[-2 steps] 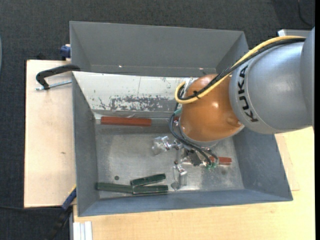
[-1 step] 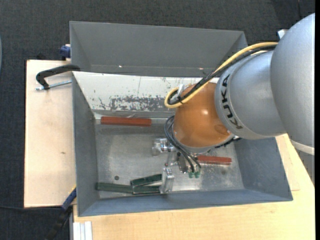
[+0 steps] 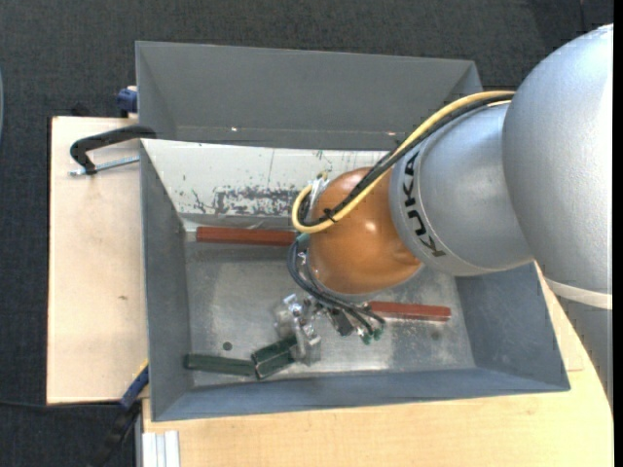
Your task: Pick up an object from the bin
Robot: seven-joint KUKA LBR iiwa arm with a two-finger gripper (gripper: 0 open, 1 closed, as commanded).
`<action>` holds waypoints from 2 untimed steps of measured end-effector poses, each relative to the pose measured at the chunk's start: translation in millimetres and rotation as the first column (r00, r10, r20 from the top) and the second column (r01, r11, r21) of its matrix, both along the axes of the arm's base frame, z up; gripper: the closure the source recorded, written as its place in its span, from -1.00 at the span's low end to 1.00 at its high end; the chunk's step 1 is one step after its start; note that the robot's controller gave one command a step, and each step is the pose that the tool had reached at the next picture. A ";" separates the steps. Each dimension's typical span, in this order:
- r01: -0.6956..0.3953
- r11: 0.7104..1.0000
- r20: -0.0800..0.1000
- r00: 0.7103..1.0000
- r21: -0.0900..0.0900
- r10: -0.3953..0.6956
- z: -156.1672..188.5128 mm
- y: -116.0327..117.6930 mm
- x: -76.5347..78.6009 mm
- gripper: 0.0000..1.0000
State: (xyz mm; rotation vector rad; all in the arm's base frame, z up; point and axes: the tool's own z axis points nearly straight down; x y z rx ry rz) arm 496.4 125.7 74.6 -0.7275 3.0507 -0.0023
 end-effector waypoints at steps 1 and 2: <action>0.001 1.000 0.000 1.000 0.000 -0.001 0.0 -0.1 0.0 1.00; 0.005 1.000 -0.002 1.000 0.003 -0.005 48.2 -11.4 17.1 1.00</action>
Offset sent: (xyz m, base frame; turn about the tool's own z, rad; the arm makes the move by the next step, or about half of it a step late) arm 0.0176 -0.0135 0.0508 0.0049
